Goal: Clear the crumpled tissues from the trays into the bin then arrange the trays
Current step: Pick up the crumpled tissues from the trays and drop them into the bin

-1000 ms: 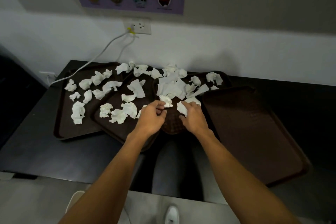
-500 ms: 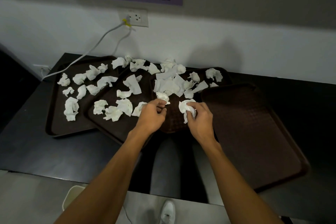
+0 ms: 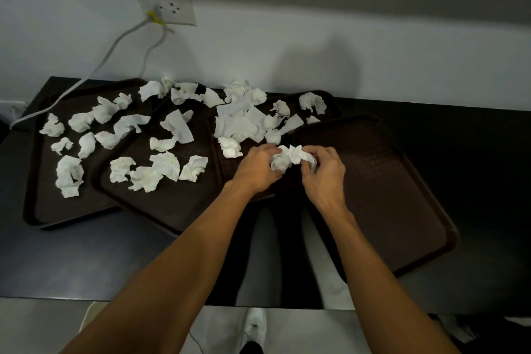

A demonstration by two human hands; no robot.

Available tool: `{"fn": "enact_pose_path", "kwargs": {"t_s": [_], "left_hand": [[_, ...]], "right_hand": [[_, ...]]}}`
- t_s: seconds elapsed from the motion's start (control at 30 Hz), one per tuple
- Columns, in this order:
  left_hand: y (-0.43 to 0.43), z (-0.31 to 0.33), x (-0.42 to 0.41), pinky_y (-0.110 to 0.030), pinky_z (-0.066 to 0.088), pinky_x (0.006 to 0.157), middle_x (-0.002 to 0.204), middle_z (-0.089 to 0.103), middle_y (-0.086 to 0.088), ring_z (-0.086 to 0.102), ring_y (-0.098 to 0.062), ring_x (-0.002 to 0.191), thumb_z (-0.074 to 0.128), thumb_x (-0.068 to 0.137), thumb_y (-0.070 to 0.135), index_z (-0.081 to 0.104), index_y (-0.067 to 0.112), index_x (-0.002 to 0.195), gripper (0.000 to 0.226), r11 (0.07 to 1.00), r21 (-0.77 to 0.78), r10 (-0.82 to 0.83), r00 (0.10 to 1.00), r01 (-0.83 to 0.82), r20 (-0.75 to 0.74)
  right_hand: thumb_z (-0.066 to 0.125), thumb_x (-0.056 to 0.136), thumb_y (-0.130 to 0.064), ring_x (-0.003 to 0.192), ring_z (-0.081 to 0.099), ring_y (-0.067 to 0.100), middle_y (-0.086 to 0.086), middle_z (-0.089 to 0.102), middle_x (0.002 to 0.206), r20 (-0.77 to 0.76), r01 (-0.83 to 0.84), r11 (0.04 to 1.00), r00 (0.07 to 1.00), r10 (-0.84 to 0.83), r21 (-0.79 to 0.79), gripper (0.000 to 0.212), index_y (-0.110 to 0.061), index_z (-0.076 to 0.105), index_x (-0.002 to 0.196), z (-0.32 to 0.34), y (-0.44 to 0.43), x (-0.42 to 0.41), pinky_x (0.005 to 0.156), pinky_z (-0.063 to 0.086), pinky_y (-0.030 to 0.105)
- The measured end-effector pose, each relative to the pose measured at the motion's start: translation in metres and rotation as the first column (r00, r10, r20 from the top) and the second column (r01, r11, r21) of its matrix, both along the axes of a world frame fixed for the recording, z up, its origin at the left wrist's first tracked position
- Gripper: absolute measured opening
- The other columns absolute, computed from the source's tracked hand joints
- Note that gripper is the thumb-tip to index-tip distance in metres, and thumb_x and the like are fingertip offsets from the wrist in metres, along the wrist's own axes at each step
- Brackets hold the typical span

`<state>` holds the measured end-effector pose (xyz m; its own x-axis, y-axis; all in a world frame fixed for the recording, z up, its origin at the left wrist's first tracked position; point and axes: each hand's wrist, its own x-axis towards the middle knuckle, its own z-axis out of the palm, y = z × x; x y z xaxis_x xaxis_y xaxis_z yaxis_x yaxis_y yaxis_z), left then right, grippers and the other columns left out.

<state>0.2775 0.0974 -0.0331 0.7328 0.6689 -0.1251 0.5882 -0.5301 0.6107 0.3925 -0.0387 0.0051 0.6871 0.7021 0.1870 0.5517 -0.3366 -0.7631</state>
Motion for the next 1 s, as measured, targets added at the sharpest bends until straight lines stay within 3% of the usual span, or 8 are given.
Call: {"fn": "enact_pose_path", "kwargs": {"t_s": [0.13, 0.23, 0.43, 0.63, 0.83, 1.0], "left_hand": [[-0.003, -0.008, 0.007, -0.045, 0.047, 0.098, 0.133, 0.063, -0.002, 0.050, -0.029, 0.117, 0.081, 0.082, 0.031, 0.067, 0.025, 0.130, 0.050, 0.994, 0.101, -0.036, 0.998, 0.042, -0.059], [-0.007, -0.014, 0.007, -0.043, 0.049, 0.093, 0.119, 0.067, -0.004, 0.052, -0.027, 0.109, 0.076, 0.087, 0.029, 0.074, 0.021, 0.116, 0.030, 0.988, 0.153, -0.011, 0.999, 0.016, -0.033], [-0.014, -0.011, -0.009, -0.033, 0.056, 0.081, 0.098, 0.065, -0.002, 0.063, -0.017, 0.086, 0.078, 0.086, 0.018, 0.075, 0.014, 0.096, 0.011, 0.986, 0.023, 0.160, 0.980, -0.163, 0.123], [-0.013, 0.010, -0.054, -0.021, 0.058, 0.073, 0.085, 0.069, 0.002, 0.069, -0.011, 0.078, 0.081, 0.084, 0.013, 0.073, 0.016, 0.090, 0.011, 0.932, -0.167, 0.355, 0.905, -0.323, 0.232], [-0.017, 0.025, -0.122, -0.014, 0.055, 0.074, 0.088, 0.069, 0.001, 0.066, -0.011, 0.078, 0.082, 0.083, 0.012, 0.070, 0.020, 0.089, 0.016, 0.895, -0.189, 0.444, 0.837, -0.403, 0.319], [-0.023, 0.031, -0.187, -0.011, 0.052, 0.071, 0.086, 0.066, 0.000, 0.064, -0.010, 0.075, 0.084, 0.081, 0.013, 0.066, 0.022, 0.093, 0.023, 0.845, -0.206, 0.535, 0.772, -0.493, 0.345]], "right_hand": [[0.070, 0.093, -0.006, 0.090, 0.058, -0.004, 0.003, 0.059, 0.114, -0.029, 0.007, 1.000, 1.000, -0.008, -0.020, 0.025, -0.012, 0.072, 0.117, -0.001, -0.005, 0.003, 0.077, 0.042, -0.003], [0.070, 0.093, -0.005, 0.089, 0.058, -0.005, 0.003, 0.059, 0.115, -0.041, 0.014, 1.000, 0.999, -0.015, -0.027, 0.025, -0.012, 0.072, 0.116, -0.001, -0.010, 0.003, 0.077, 0.042, -0.003], [0.070, 0.092, -0.006, 0.088, 0.059, -0.003, 0.003, 0.059, 0.112, -0.024, 0.009, 1.000, 1.000, -0.009, -0.023, 0.025, -0.013, 0.072, 0.116, 0.001, -0.016, -0.001, 0.078, 0.043, -0.002], [0.071, 0.092, -0.006, 0.086, 0.059, 0.000, 0.004, 0.060, 0.110, -0.020, -0.035, 0.999, 0.999, 0.035, -0.012, 0.024, -0.012, 0.073, 0.116, 0.002, -0.010, -0.022, 0.076, 0.043, -0.002], [0.070, 0.091, -0.007, 0.083, 0.057, -0.002, 0.003, 0.061, 0.105, -0.029, -0.109, 0.994, 0.994, 0.110, 0.004, 0.022, -0.013, 0.074, 0.112, 0.002, 0.004, -0.071, 0.074, 0.041, -0.001], [0.070, 0.091, -0.007, 0.092, 0.060, 0.004, -0.001, 0.061, 0.109, -0.071, -0.200, 0.980, 0.977, 0.199, -0.002, 0.025, -0.016, 0.074, 0.114, 0.001, 0.017, -0.128, 0.079, 0.042, -0.001]]}}
